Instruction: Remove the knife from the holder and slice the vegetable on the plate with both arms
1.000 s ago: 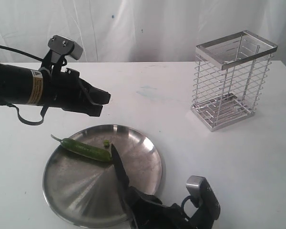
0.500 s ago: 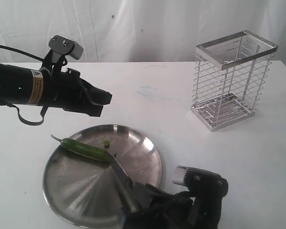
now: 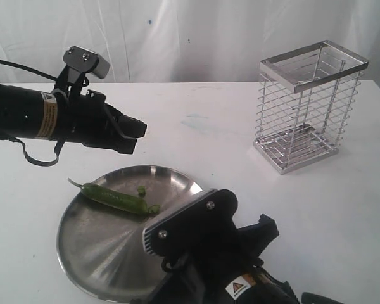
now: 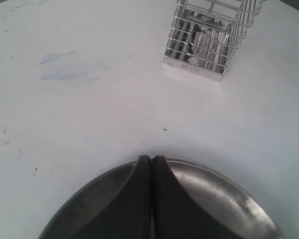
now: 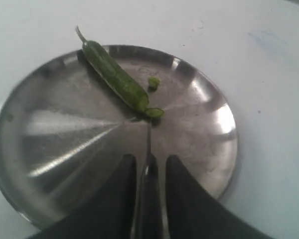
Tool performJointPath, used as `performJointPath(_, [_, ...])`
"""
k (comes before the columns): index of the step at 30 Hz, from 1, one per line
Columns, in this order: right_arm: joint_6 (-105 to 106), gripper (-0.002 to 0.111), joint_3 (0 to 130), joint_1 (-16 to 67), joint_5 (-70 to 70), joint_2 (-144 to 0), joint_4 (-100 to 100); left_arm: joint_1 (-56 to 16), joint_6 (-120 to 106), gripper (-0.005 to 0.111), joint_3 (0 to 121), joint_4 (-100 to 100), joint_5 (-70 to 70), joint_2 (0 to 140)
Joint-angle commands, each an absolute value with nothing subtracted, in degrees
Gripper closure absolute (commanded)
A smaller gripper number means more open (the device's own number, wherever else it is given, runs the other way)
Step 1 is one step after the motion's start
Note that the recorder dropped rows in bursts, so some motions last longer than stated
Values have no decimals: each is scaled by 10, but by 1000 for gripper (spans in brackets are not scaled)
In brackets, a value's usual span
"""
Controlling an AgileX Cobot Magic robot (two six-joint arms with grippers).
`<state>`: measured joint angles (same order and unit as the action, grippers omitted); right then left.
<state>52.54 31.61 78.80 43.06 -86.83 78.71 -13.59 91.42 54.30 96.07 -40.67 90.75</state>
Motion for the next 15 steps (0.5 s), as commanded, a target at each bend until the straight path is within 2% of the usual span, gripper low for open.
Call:
performJointPath(1, [600, 108, 322, 787, 448, -864, 830, -139, 914, 107, 540, 963, -405, 900])
performJointPath(9, [642, 108, 322, 787, 504, -864, 828, -139, 914, 107, 540, 966, -406, 900])
performJointPath(15, [669, 108, 322, 787, 479, -864, 819, -139, 914, 107, 539, 976, -405, 910])
